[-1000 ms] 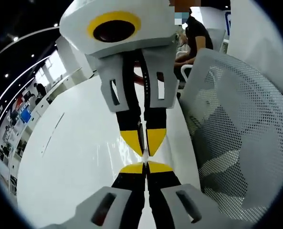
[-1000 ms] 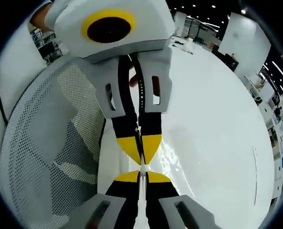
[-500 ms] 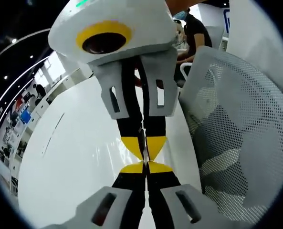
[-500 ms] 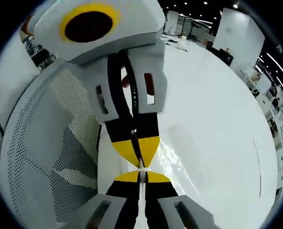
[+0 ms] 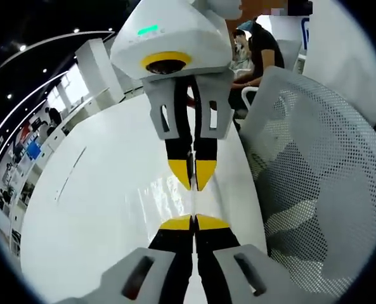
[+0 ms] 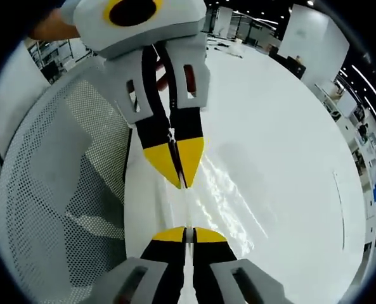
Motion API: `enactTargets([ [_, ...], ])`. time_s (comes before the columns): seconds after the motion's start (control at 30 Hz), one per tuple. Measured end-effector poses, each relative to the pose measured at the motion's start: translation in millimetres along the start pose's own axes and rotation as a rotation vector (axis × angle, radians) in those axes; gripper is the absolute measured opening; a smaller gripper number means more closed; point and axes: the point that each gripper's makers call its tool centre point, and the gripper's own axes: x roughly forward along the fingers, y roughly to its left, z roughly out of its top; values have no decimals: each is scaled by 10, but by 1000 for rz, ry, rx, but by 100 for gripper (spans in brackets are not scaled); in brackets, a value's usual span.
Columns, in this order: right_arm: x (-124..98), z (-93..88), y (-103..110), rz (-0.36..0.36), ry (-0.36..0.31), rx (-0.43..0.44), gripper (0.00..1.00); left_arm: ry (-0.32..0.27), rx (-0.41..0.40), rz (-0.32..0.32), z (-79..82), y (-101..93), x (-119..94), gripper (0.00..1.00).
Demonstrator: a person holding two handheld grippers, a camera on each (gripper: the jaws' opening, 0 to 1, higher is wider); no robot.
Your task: Open the resealable bag by pulling the two sides of the seal apart until the entire bag opening is separated and visibly accessible.
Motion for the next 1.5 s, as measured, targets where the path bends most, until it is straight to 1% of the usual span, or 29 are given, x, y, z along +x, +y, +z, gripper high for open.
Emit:
enactTargets([
  [0.03,-2,-3,-6,0,3,3,0,-3,-8,0,3,1,2,0],
  [0.07,-9,-11,-9,1,7,9,0,-11,-40,6,8,5,8,0],
  [0.13,-30,-2,-8,3,0,9,0,-27,-42,22,34,34,8,0],
  [0.17,-42,10,-16,2,-8,14,0,-49,-49,19,67,27,10,1],
  [0.2,-49,24,-17,4,-13,19,0,-50,-53,18,70,25,12,2],
  [0.3,-53,74,-14,6,-26,17,0,-42,-46,21,92,25,44,6],
  [0.47,-50,161,2,13,-41,5,0,-37,-28,5,147,4,99,5],
  [0.53,-44,163,-6,10,-40,-3,0,-33,-17,2,161,1,112,4],
  [0.6,-50,158,-13,9,-42,0,0,-29,-18,-16,157,-25,119,0],
  [0.67,-63,149,-27,9,-48,7,0,-31,-16,-18,163,-31,121,0],
  [0.73,-73,149,-34,5,-49,11,0,-35,20,-10,177,-22,120,0],
  [0.77,-72,145,-35,5,-48,13,0,-34,21,-12,178,-25,122,0],
  [0.8,-73,138,-27,12,-44,24,0,-29,5,-17,178,-26,128,0],
  [0.9,-78,128,-46,2,-39,20,0,-25,4,-15,177,-3,130,0],
  [1.0,-72,82,-88,-13,-26,22,0,-19,13,-12,162,24,118,0],
  [1.1,-80,-22,-145,-29,-1,35,0,-12,20,-3,133,74,83,0],
  [1.17,-105,-68,-168,-29,-9,72,0,-15,10,-2,121,100,51,0],
  [1.5,-161,-236,-203,-50,18,93,0,-15,26,5,142,143,15,0],
])
